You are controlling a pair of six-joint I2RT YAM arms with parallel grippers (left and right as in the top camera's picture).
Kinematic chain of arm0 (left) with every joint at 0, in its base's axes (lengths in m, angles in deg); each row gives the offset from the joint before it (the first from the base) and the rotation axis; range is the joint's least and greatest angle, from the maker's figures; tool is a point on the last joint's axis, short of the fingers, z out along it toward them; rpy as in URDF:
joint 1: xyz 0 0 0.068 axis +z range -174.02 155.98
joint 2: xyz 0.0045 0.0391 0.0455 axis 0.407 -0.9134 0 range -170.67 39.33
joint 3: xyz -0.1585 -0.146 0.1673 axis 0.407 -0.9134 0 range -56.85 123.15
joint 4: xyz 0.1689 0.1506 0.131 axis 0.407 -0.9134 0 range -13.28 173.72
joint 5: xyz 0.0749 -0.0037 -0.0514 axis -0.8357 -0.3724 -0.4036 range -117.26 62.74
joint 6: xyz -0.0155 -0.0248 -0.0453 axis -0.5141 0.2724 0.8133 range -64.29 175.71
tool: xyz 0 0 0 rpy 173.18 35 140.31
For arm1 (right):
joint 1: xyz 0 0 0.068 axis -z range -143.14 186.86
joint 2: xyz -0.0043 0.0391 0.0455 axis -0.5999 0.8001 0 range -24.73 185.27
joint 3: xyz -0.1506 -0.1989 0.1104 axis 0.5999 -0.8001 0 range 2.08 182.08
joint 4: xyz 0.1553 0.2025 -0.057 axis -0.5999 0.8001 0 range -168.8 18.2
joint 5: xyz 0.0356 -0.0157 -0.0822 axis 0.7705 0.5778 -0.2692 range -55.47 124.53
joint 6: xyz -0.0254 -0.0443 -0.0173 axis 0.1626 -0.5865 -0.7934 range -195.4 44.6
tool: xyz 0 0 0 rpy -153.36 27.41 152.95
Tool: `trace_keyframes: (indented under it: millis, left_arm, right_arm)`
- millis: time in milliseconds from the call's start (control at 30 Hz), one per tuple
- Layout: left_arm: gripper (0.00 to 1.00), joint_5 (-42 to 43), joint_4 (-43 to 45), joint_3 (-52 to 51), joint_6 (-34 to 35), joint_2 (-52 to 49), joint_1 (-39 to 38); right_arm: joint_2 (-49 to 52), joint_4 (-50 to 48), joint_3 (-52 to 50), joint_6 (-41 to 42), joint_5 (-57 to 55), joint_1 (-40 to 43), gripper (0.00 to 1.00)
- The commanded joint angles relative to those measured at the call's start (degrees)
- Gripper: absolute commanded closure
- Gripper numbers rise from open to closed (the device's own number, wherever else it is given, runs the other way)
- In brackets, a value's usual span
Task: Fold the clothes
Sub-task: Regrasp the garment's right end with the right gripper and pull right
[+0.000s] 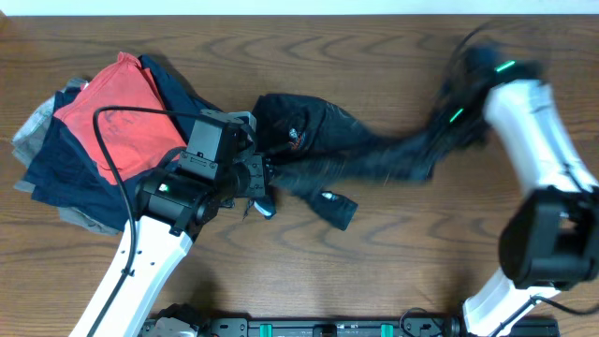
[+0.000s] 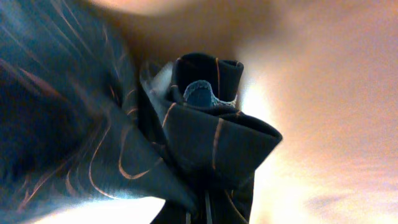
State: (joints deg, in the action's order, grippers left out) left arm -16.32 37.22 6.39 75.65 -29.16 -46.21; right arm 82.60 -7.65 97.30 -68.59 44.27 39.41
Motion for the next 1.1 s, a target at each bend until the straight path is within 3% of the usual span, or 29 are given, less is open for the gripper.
trace_keyframes:
  millis: [0,67,133,200,600,1067]
  left_arm:
    - [0.94,-4.09,-0.39,-0.2,-1.46,-0.11,0.26]
    - [0.94,-4.11,-0.63,-0.59,-1.46,-0.13,0.26]
    - [0.94,-4.09,-0.63,-1.07,-1.44,-0.2,0.26]
    - [0.94,-4.09,-0.66,-1.16,-1.46,-0.46,0.26]
    - [0.94,-4.13,-0.61,-1.16,-1.51,-0.52,0.26]
    - [0.94,-4.15,-0.61,-1.16,-1.53,-2.12,0.26]
  right_arm:
    - [-3.13,2.49,10.49,-0.72,-3.34,5.46,0.91]
    - [-3.13,3.3,11.1,-0.87,-4.72,6.84,0.65]
    - [-2.86,4.39,9.86,-0.85,-7.39,7.78,0.56]
    - [-2.8,5.4,7.96,-0.83,-8.76,8.15,0.41]
    - [-2.8,4.79,-8.9,-1.03,-8.31,5.64,0.35]
    - [-2.8,-27.54,-32.46,0.55,-3.08,1.88,0.27]
